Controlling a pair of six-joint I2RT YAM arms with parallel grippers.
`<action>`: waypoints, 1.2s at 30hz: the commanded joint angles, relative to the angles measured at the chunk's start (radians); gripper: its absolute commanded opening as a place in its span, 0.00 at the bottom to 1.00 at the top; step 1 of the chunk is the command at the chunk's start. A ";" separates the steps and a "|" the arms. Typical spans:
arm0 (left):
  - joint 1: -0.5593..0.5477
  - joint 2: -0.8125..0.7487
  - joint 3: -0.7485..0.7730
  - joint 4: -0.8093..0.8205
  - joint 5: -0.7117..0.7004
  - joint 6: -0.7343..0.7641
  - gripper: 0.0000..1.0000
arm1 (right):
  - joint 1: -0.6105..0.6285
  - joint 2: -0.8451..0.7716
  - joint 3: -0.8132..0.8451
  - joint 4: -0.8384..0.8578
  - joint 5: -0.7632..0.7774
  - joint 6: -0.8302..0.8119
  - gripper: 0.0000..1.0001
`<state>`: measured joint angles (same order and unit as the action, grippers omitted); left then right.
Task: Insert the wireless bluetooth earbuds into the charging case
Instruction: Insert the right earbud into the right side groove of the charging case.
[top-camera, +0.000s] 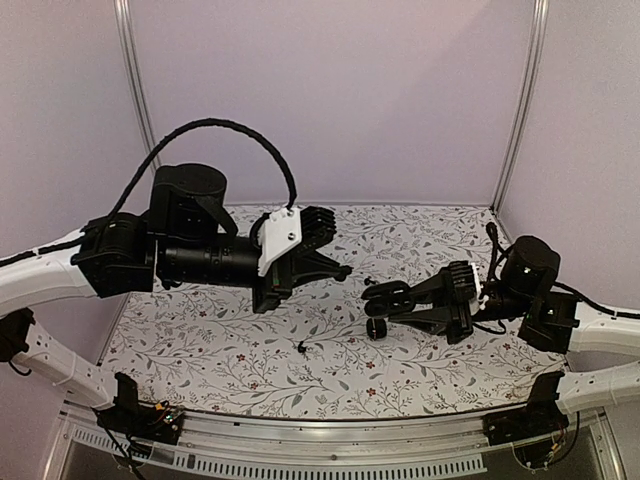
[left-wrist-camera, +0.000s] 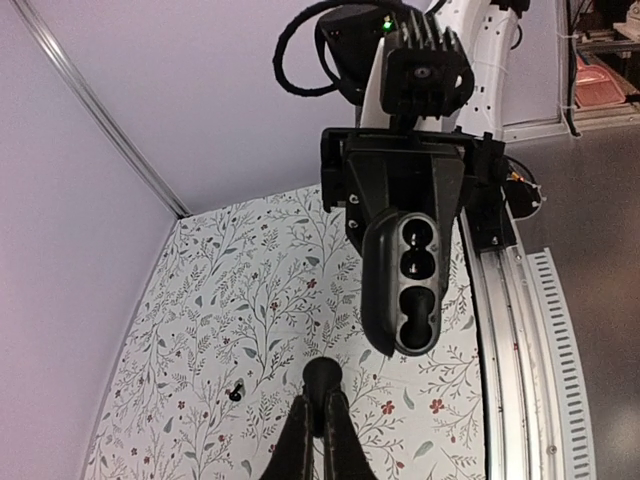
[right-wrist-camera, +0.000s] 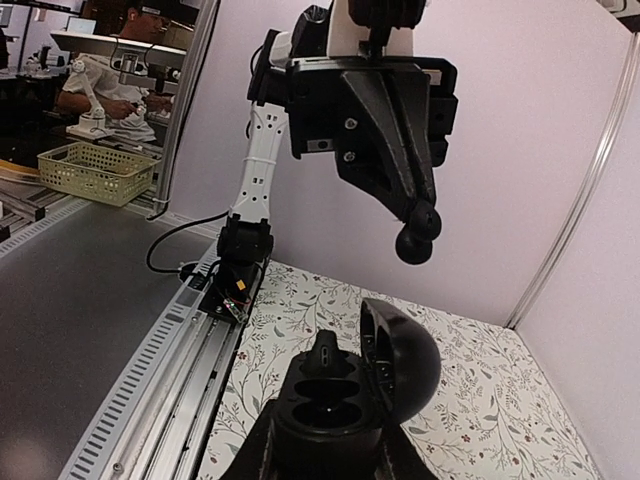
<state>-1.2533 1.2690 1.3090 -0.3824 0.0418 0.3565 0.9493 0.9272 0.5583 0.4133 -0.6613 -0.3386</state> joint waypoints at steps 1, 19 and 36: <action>0.026 -0.031 -0.039 0.067 0.003 -0.027 0.00 | 0.007 -0.013 0.010 0.027 -0.078 -0.030 0.00; 0.081 -0.055 -0.096 0.105 0.069 -0.033 0.00 | 0.014 -0.024 -0.003 0.056 -0.110 -0.019 0.00; -0.094 0.027 0.083 -0.002 0.089 0.029 0.00 | 0.014 0.106 0.078 0.085 -0.070 0.188 0.00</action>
<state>-1.3003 1.2488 1.3285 -0.3386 0.1257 0.3676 0.9565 1.0237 0.5980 0.4595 -0.7517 -0.1879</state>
